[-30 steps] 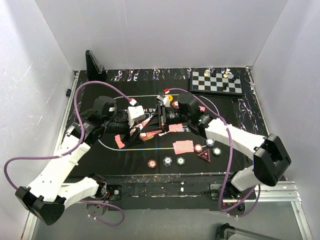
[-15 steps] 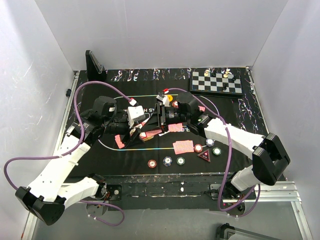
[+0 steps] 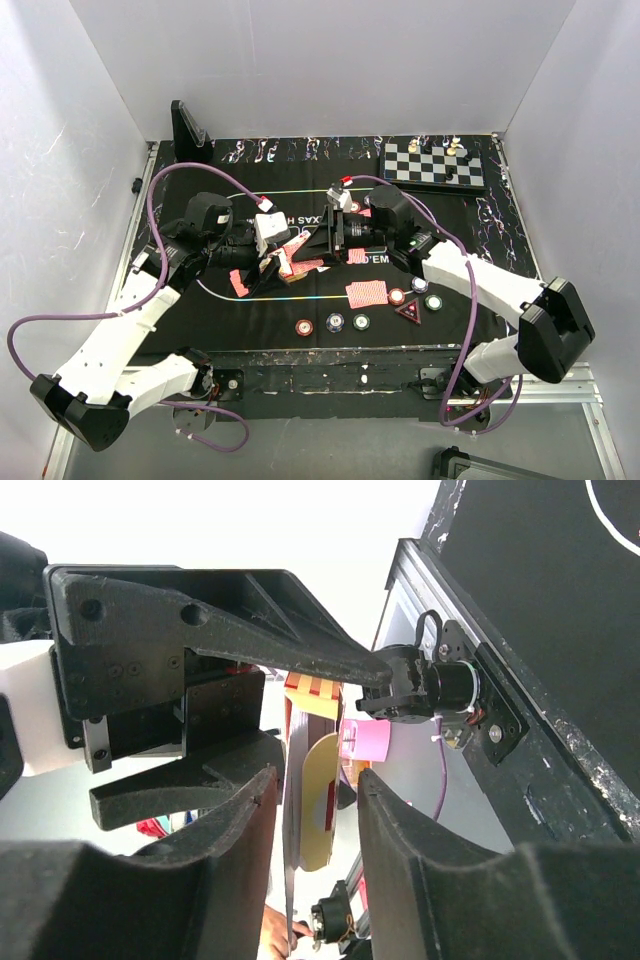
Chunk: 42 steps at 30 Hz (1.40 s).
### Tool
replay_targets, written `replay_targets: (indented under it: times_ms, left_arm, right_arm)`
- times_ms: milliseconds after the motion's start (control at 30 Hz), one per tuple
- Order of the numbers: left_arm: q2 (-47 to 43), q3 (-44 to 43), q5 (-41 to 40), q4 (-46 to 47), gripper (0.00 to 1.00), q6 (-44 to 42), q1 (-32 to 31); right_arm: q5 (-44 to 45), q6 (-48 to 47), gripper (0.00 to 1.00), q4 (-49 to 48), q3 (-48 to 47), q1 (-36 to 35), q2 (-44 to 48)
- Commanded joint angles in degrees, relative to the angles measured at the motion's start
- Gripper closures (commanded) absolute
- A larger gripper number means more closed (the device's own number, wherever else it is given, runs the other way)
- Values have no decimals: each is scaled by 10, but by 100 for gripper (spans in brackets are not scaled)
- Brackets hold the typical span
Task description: Distribute texas hold em gaming equipment
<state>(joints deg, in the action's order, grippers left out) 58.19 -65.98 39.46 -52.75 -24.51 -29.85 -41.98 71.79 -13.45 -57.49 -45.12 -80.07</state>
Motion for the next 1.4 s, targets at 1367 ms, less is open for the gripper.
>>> replay_targets:
  times_ms: [1367]
  left_arm:
    - [-14, -23, 23, 27, 100, 31, -3]
  right_arm:
    - [-39, -43, 45, 26, 36, 53, 71]
